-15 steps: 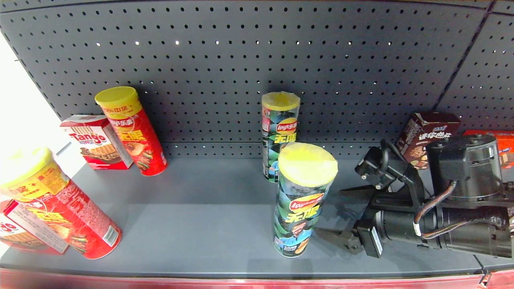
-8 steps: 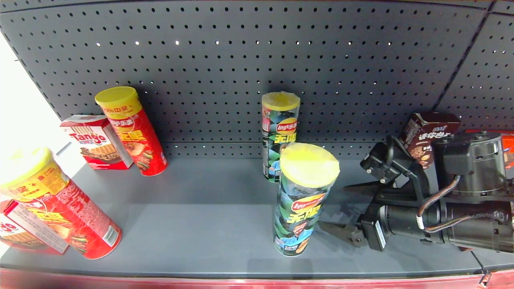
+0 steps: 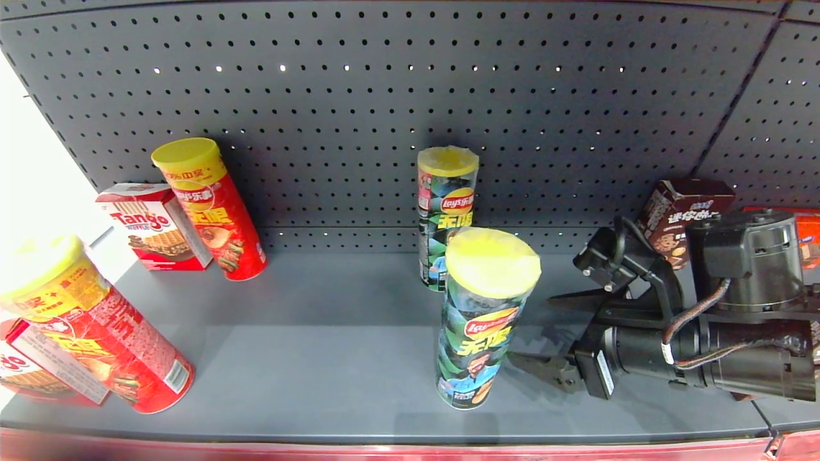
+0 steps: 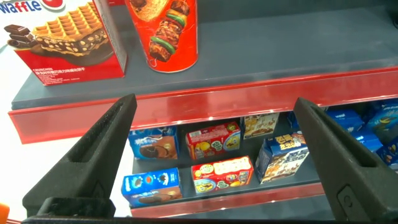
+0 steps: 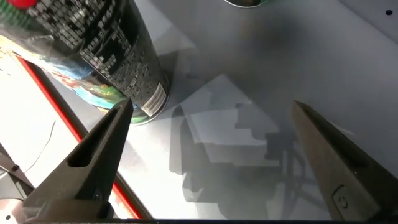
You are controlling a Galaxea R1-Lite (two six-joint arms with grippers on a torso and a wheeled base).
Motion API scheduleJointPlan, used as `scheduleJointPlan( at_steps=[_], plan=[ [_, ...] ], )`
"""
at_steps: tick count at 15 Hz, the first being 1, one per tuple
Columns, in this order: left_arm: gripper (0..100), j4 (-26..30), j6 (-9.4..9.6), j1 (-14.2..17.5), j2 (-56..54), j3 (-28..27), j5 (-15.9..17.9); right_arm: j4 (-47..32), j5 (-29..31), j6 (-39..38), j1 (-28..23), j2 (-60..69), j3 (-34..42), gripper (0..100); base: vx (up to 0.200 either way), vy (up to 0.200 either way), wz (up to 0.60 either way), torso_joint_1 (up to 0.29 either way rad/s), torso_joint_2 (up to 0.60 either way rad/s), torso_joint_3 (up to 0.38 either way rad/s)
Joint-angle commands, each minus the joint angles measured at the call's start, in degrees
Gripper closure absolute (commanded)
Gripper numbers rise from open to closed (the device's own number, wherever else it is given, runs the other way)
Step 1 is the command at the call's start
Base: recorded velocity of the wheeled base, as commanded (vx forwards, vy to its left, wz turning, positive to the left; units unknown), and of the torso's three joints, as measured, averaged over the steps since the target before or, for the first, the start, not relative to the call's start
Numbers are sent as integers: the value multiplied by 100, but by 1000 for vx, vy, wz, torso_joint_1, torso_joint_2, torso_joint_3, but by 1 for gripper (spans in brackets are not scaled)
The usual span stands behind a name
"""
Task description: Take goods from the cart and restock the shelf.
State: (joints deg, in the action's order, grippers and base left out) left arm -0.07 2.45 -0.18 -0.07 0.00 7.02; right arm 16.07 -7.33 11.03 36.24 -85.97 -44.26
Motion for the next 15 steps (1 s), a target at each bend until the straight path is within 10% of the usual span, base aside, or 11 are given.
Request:
scheduleJointPlan(
  at_steps=[1,15],
  plan=[
    [0,-1,1,1,7,0,1,19,-6,4,14,-52,-3,0,0,0,0,0,0,0],
    [0,-1,1,1,7,0,1,125,12,4,32,-140,-30,0,0,0,0,0,0,0]
  ],
)
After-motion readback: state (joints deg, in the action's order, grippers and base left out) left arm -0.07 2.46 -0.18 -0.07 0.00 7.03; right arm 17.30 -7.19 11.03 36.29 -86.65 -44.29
